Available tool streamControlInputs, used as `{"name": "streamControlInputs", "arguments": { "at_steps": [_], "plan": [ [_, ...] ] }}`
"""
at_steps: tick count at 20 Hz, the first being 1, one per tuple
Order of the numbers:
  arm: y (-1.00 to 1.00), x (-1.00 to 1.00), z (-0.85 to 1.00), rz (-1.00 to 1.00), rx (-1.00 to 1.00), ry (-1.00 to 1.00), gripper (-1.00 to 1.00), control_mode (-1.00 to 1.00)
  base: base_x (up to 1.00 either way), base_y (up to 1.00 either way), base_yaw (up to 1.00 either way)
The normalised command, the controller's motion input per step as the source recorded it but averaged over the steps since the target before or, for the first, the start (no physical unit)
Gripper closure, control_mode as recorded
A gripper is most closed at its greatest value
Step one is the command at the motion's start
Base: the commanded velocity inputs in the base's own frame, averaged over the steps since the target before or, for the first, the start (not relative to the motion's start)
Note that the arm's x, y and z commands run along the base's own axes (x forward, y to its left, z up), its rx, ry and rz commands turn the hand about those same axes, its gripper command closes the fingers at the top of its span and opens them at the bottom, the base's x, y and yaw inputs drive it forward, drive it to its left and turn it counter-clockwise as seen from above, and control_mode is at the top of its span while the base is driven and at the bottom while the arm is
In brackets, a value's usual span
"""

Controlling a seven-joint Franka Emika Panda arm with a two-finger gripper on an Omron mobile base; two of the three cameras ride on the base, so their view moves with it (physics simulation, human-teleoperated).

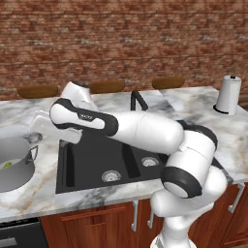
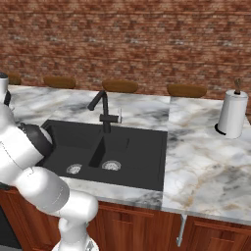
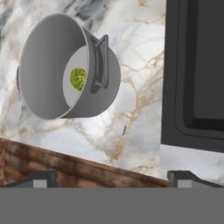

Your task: Dump the broccoli from the pot into the sink. Then turn on the water and wash the broccoli. Then turn off the water and put the broccoli back in the pot.

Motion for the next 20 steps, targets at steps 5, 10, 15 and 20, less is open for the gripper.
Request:
{"name": "streamControlInputs", "arguments": {
  "at_steps": [5,10,15,20],
  "plan": [
    [0.28,0.12,-0.34,0.00,0.00,0.00,-1.00,-1.00,0.00,0.00,0.00],
    [0.22,0.16,-0.35,0.00,0.00,0.00,-1.00,-1.00,0.00,0.00,0.00],
    [0.19,0.20,-0.29,0.00,0.00,0.00,-1.00,-1.00,0.00,0.00,0.00],
    [0.18,0.31,-0.18,0.00,0.00,0.00,-1.00,-1.00,0.00,0.00,0.00]
  ]
}}
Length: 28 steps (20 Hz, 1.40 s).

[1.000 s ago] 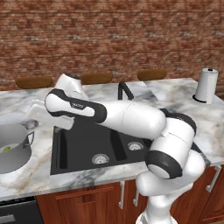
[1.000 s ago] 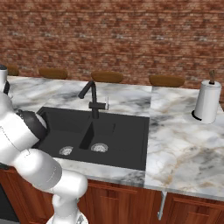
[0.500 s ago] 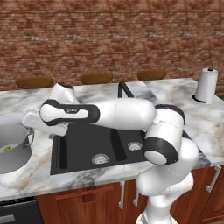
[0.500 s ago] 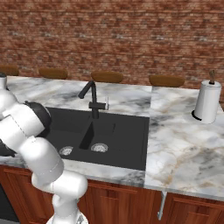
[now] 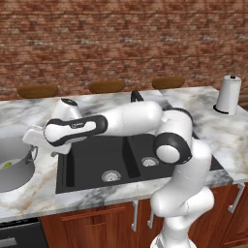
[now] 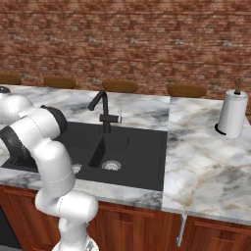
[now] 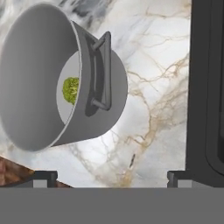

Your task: Dump the broccoli from the pot into the sink. Then turn on the water and wash the broccoli. Then turn off the water and put the broccoli back in the pot.

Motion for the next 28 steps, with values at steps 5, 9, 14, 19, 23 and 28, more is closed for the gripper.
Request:
{"name": "streamControlInputs", "arguments": {
  "at_steps": [5,9,14,19,23,28],
  "plan": [
    [0.18,0.40,-0.09,0.00,0.00,0.00,-1.00,-1.00,0.00,0.00,0.00],
    [0.24,0.36,-0.16,0.00,0.00,0.00,-1.00,-1.00,0.00,0.00,0.00],
    [0.21,0.34,-0.15,0.00,0.00,0.00,-1.00,-1.00,0.00,0.00,0.00],
    [0.24,0.36,-0.17,0.00,0.00,0.00,-1.00,-1.00,0.00,0.00,0.00],
    [0.19,0.28,-0.33,0.00,0.00,0.00,-1.00,-1.00,0.00,0.00,0.00],
    [0.13,0.22,-0.40,0.00,0.00,0.00,-1.00,-1.00,0.00,0.00,0.00]
  ]
}}
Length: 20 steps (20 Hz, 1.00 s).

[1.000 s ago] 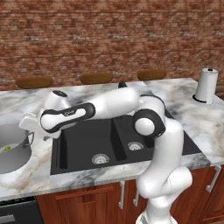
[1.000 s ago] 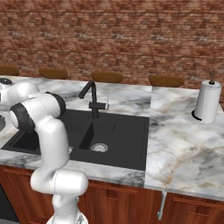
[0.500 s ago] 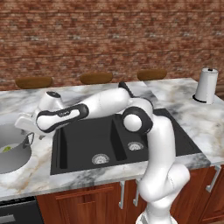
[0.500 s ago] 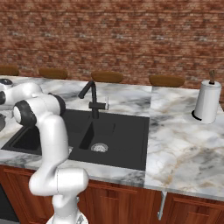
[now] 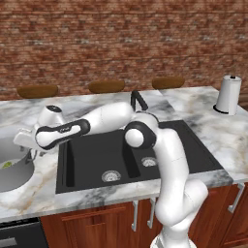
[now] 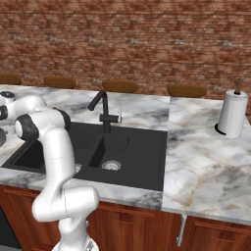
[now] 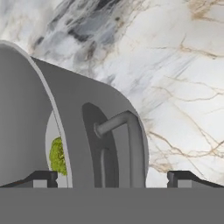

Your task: Dump the broccoli from the pot into the sink. Then turn on the water and wash the broccoli. Then turn off the water and put the broccoli back in the pot.

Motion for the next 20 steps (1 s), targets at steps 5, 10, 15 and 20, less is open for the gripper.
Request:
{"name": "streamControlInputs", "arguments": {
  "at_steps": [5,10,15,20],
  "plan": [
    [0.06,0.14,-0.25,0.00,0.00,0.00,-1.00,-1.00,0.00,0.00,0.00],
    [0.01,0.02,-0.12,0.00,0.00,0.01,1.00,-1.00,0.00,0.00,0.00],
    [-0.01,0.00,-0.10,0.00,0.00,0.00,1.00,-1.00,0.00,0.00,0.00],
    [-0.07,-0.17,-0.04,0.00,0.00,0.00,1.00,-1.00,0.00,0.00,0.00]
  ]
}}
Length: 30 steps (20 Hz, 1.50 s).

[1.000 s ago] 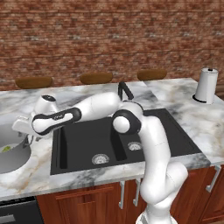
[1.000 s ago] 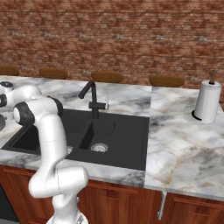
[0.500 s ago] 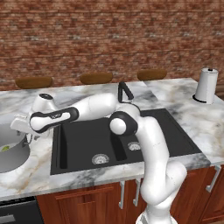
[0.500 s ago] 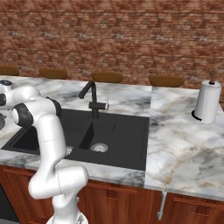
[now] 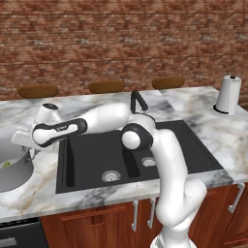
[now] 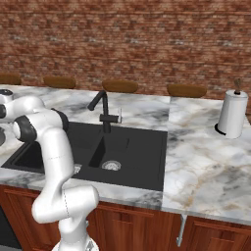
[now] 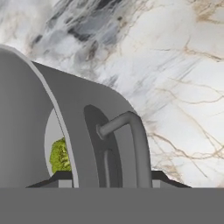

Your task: Dump the broccoli from the pot into the sink. Then turn on the water and wash the broccoli. Then turn off the water and put the broccoli back in the pot.

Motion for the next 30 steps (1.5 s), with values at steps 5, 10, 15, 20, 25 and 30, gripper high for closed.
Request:
{"name": "streamControlInputs", "arguments": {
  "at_steps": [5,10,15,20,25,30],
  "plan": [
    [-0.08,-0.47,0.00,-0.02,0.00,-0.06,1.00,-1.00,0.00,0.00,0.00],
    [-0.26,-0.25,0.19,-0.12,0.05,-0.01,1.00,-1.00,0.00,0.00,0.00],
    [-0.24,0.00,0.18,-0.15,0.01,0.00,1.00,-1.00,0.00,0.00,0.00],
    [-0.29,0.00,0.21,-0.21,0.04,0.00,1.00,-1.00,0.00,0.00,0.00],
    [-0.31,0.00,0.30,-0.21,0.05,0.03,1.00,-1.00,0.00,0.00,0.00],
    [-0.33,0.00,0.36,-0.18,0.05,0.11,1.00,-1.00,0.00,0.00,0.00]
  ]
}}
